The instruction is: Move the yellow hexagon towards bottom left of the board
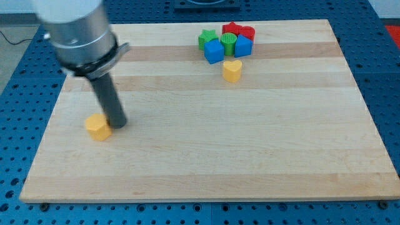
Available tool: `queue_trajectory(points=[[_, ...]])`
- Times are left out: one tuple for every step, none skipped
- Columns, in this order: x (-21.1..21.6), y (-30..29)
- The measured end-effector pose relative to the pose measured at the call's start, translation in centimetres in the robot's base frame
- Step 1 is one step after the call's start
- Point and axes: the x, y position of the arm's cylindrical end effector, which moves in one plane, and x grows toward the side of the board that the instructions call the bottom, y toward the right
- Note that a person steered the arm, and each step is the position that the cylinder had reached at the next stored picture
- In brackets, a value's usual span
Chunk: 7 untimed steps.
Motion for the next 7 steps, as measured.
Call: queue_trajectory(points=[[1.8, -2.5], [0.1, -1.3], [-1.8, -1.9], [-0.4, -3.9], [2.1, -4.0], [2.7, -3.6], [0.0, -4.0]])
